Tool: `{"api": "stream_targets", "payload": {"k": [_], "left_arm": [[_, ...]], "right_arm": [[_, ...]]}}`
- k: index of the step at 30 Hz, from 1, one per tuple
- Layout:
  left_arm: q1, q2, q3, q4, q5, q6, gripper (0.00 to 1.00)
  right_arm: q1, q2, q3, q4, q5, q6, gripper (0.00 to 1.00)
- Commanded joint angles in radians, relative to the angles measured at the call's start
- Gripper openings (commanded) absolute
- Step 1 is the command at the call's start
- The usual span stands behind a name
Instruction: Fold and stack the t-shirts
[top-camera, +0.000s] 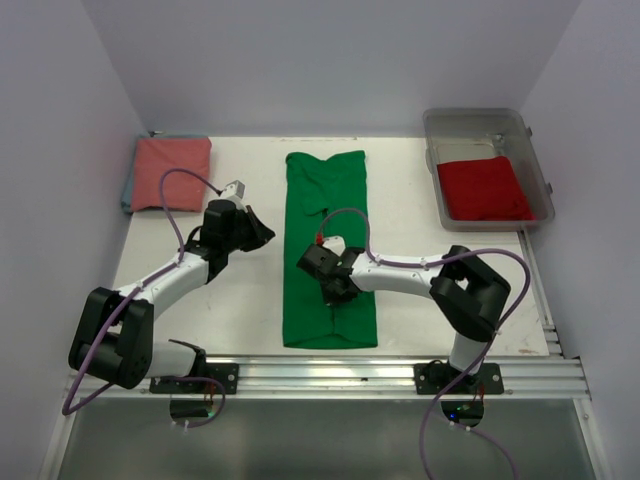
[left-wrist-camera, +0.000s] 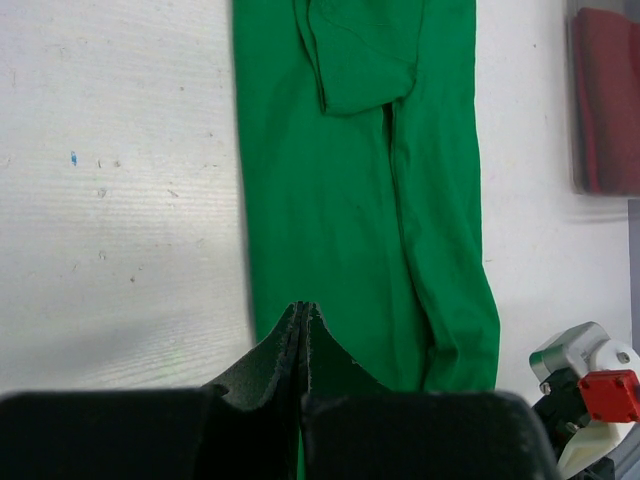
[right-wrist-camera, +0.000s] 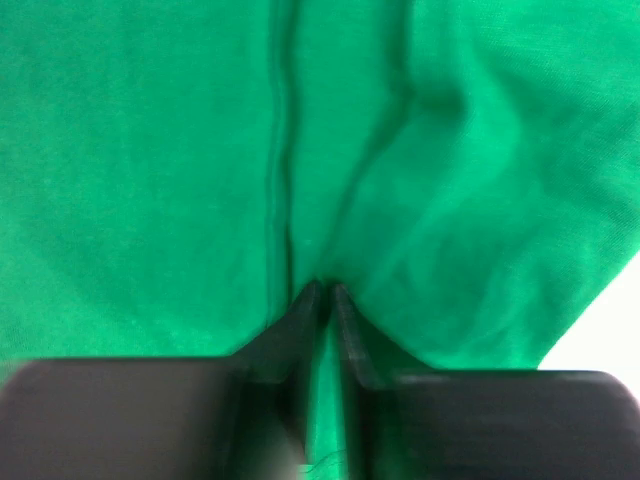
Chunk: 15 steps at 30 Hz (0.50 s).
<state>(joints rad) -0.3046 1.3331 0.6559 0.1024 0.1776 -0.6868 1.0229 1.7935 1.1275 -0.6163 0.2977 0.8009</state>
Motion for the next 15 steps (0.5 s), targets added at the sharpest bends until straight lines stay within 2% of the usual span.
{"api": "stream_targets", "payload": {"k": [1,2,15], "left_arm": [[-0.007,-0.008,0.01,0.011,-0.009,0.023,0.0],[-0.007,-0.008,0.011,0.011,-0.009,0.024,0.0],[-0.008,-0.021,0.005,0.003,-0.012,0.024,0.0]], "right_arm": [[0.006,0.007,-0.018,0.006,0.027,0.027,0.08],[0.006,0.006,-0.02,0.007,0.027,0.027,0.0],[0.089,-0.115,0.006,-0.039,0.005,0.004,0.0]]}}
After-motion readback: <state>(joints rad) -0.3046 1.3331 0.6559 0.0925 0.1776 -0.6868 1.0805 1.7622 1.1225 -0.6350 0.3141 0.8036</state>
